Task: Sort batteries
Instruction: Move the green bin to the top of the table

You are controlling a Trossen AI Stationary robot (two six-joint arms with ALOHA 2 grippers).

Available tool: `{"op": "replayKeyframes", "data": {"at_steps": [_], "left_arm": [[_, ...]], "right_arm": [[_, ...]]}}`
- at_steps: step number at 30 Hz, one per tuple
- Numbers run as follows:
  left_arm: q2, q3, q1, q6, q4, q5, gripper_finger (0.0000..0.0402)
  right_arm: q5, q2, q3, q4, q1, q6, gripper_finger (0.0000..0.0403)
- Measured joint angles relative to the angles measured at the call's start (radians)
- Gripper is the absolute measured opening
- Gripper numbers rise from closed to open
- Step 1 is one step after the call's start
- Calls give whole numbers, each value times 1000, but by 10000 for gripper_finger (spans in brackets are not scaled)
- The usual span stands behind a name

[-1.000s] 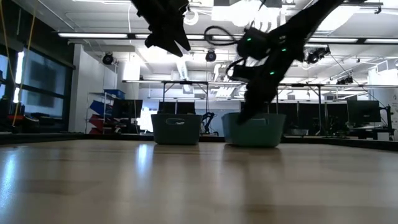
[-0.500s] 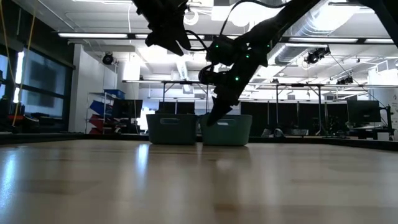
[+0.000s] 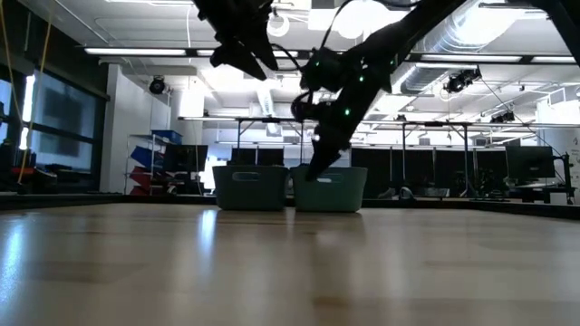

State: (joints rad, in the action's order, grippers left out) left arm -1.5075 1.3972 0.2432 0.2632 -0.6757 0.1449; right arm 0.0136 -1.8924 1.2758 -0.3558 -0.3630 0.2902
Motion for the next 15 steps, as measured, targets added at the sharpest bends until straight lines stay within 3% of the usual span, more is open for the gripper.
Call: {"op": "replayKeyframes", "data": {"at_steps": [7,13,15], "left_arm": [[53,-40,-22,38,-147,49,184],[137,-281,37,191,-178,44,154],[164,-372,56,252,-162,38,140]], "right_arm": [[-47,137,0,-83,-4,-29,153],[-295,292,-99,-145,-40,-68,151],[-313,342,-180,-147,-48,-87,144]]}}
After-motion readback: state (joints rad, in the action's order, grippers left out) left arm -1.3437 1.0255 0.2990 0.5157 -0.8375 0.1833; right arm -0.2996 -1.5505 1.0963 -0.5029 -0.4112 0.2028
